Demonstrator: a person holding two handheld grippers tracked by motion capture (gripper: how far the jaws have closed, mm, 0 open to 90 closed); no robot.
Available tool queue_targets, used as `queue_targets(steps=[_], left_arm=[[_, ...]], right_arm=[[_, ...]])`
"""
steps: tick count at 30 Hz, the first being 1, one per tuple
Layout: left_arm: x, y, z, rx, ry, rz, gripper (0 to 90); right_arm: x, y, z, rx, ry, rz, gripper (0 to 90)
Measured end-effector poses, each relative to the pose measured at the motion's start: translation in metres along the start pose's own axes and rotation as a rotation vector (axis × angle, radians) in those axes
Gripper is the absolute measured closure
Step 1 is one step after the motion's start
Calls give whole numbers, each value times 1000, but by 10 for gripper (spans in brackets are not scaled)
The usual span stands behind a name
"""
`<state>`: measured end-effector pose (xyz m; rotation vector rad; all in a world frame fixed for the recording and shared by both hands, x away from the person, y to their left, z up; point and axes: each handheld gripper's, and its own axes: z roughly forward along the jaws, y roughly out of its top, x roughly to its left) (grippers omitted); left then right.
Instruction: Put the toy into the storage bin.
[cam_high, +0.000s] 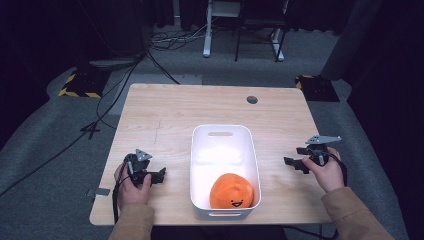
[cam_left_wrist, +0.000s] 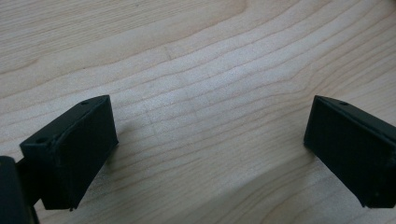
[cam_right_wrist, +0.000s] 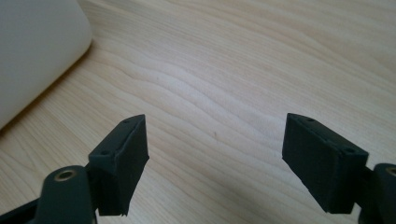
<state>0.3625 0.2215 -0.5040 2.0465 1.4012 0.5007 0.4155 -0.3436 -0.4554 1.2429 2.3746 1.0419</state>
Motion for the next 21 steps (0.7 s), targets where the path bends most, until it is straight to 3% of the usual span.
queue_targets(steps=[12,21], left_arm=[[0,0,0,0,-1,0,28],[0,0,0,-2,-1,-1,28]], right_arm=[[-1,-28,13,52,-32,-2,229],[7,-42,14,27,-65,-50,220]])
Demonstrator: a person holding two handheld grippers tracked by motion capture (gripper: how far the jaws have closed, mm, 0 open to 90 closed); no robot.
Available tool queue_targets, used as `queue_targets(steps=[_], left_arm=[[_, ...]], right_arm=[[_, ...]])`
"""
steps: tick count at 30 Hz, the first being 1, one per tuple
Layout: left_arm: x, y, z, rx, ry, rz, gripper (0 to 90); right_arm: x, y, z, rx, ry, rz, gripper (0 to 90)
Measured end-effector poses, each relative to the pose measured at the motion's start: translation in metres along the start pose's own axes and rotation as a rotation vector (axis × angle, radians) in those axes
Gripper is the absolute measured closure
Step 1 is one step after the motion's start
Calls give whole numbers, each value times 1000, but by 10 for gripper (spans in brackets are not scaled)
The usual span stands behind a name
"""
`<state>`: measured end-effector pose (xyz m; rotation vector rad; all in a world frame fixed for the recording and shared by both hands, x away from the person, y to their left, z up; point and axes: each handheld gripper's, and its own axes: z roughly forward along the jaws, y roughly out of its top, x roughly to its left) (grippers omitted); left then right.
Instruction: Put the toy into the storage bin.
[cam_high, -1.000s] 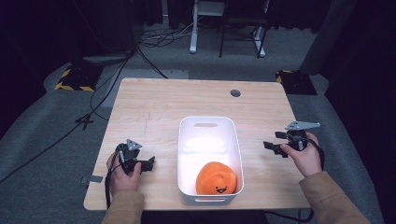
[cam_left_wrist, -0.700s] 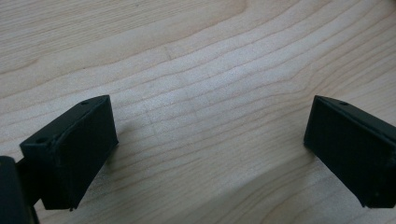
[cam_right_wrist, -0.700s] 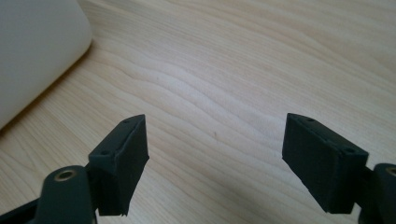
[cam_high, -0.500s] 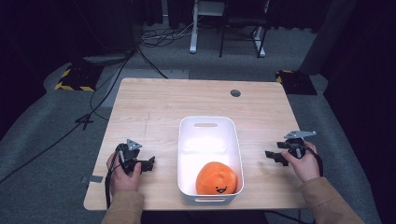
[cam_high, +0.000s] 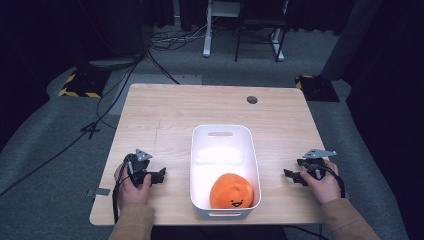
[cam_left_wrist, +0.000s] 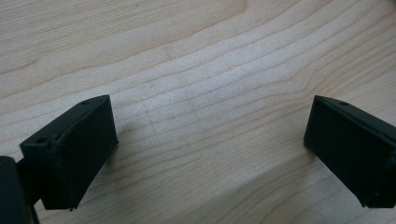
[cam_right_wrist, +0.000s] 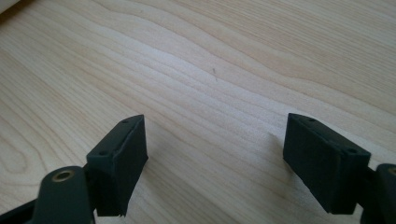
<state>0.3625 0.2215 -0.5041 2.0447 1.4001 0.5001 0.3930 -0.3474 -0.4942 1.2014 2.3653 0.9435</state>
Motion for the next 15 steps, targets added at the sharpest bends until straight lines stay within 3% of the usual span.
queue_targets(steps=[6,15], left_arm=[[0,0,0,0,0,0,28],[0,0,0,1,2,0,28]], right_arm=[[3,-8,5,-79,-20,-15,140],[5,-8,5,-73,-30,-7,115]])
